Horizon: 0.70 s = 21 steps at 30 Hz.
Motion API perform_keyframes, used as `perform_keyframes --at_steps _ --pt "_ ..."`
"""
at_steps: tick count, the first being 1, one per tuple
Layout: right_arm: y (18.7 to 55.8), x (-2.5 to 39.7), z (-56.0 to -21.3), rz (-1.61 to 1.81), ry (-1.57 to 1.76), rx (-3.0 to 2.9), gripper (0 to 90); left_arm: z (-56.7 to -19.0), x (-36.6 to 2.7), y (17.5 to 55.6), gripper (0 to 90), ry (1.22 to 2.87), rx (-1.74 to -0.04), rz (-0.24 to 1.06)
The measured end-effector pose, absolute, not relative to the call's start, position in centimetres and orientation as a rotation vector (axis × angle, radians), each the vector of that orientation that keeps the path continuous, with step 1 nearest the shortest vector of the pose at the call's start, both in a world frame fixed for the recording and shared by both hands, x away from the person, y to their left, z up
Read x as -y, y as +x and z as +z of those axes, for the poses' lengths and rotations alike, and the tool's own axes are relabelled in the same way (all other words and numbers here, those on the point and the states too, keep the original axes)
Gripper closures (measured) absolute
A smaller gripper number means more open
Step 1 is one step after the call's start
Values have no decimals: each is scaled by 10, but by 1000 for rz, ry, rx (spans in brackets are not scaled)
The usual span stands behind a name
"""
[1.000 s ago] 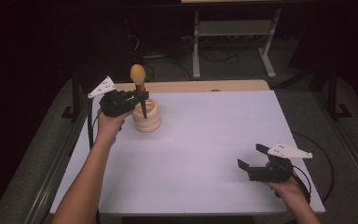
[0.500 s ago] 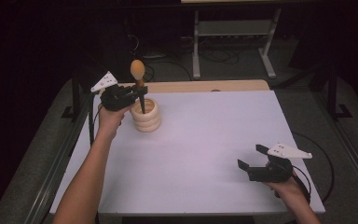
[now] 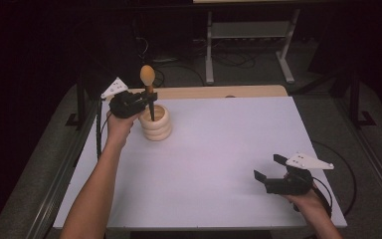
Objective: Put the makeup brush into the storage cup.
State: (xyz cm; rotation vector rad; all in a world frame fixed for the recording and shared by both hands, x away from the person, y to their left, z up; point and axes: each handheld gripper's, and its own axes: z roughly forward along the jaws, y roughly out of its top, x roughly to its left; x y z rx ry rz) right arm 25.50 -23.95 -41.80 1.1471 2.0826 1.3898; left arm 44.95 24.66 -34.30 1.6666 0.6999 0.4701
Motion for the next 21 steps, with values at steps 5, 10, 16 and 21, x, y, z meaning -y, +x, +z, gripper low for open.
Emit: perform_keyframes --at_steps 5,10,16,21 --pt "255 240 -418 1390 1149 -2081 71 -346 -246 451 709 1674 -708 472" --pt "254 240 -418 1391 1151 -2078 71 -350 -246 452 709 1668 -720 467" --pt "254 240 -417 1390 1156 -2077 71 -355 -247 452 709 1669 -737 463" --pt "254 240 -417 1390 1156 -2077 71 -361 -248 452 709 1671 -745 458"
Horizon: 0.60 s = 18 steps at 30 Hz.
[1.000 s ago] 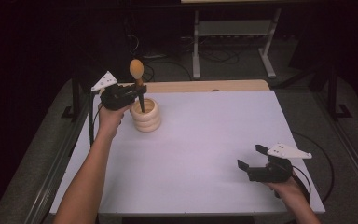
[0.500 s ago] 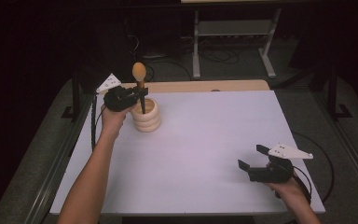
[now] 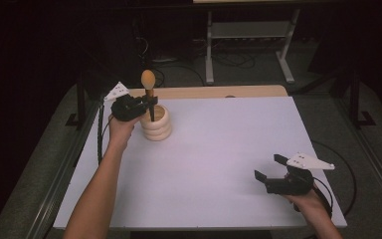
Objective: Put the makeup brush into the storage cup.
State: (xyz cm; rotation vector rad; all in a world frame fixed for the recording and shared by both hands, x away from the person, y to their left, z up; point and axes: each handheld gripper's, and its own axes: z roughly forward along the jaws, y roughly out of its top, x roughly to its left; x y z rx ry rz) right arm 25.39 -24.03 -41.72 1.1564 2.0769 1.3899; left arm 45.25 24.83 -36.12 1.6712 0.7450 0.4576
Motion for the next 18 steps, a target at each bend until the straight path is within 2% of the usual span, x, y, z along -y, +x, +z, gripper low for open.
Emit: perform_keyframes --at_steps 18 --pt "254 240 -418 1389 1151 -2080 71 -378 -252 453 706 1698 -788 442"
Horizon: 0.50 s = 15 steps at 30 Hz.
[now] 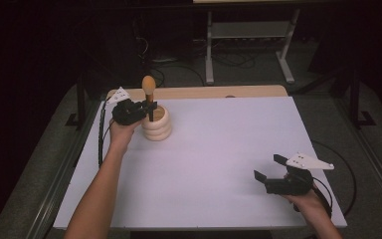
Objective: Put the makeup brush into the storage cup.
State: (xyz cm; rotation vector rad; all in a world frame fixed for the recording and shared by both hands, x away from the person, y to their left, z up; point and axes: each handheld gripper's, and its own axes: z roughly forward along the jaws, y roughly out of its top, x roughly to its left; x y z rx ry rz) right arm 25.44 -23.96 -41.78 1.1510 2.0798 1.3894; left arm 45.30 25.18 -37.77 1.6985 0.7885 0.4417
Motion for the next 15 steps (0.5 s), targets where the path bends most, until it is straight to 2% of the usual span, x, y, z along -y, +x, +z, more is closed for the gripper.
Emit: perform_keyframes --at_steps 8,9,10,12,13,15 --pt "254 240 -418 1389 1152 -2080 71 -379 -251 453 697 1726 -784 462" --pt "254 240 -418 1389 1150 -2080 71 -379 -250 453 637 1720 -790 464" --pt "254 240 -418 1389 1150 -2080 71 -380 -251 454 637 1709 -801 463" --pt "254 240 -418 1388 1153 -2080 71 -379 -252 454 516 1705 -809 474" --pt "254 240 -418 1389 1151 -2079 71 -379 -252 454 516 1705 -814 476" --pt "254 240 -418 1387 1151 -2080 71 -379 -252 454 460 1703 -813 477"
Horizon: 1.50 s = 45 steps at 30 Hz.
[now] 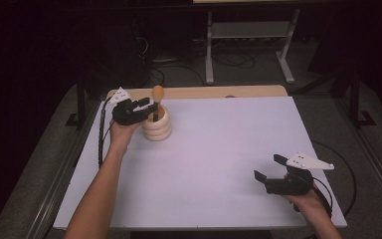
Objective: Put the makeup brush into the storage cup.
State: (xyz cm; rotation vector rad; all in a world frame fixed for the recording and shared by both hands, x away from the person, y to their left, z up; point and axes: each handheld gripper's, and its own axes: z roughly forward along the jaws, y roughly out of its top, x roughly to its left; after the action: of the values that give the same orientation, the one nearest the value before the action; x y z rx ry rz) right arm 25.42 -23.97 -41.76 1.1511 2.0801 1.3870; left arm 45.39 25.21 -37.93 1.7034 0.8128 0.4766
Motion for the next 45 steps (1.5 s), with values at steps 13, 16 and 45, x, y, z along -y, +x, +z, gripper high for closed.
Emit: perform_keyframes --at_steps 13,16,45 --pt "254 240 -418 1387 1150 -2081 71 -378 -252 451 77 1718 -824 478" --pt "254 240 -418 1390 1152 -2079 71 -378 -252 451 18 1733 -815 470" --pt "255 240 -417 1395 1143 -2079 71 -365 -258 424 0 1775 -830 428"
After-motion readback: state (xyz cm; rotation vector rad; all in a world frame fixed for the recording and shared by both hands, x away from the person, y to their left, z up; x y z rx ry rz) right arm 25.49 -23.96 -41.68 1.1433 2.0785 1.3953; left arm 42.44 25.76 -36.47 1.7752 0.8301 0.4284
